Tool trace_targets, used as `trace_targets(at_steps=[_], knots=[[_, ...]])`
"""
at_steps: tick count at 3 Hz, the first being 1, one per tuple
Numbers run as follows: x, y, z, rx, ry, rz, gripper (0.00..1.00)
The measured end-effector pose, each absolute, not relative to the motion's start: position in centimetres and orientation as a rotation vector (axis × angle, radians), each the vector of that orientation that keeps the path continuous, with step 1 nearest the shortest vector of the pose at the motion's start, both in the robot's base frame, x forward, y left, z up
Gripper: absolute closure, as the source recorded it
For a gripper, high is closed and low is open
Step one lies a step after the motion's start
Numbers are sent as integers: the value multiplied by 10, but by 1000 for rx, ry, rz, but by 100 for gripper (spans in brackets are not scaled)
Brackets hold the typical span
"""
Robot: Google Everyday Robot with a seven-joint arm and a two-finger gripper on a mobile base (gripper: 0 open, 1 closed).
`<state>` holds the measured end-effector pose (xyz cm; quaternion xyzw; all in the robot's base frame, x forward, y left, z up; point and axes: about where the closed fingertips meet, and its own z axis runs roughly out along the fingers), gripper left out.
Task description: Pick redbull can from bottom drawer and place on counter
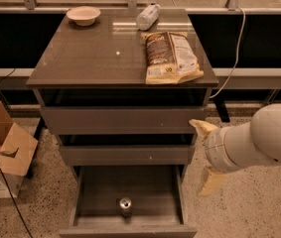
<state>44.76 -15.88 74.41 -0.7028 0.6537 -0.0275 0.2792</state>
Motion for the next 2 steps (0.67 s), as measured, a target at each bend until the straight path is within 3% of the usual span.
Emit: trace_targets(at_steps=[2], knots=[[437,-123,667,-1796,1770,98,0]])
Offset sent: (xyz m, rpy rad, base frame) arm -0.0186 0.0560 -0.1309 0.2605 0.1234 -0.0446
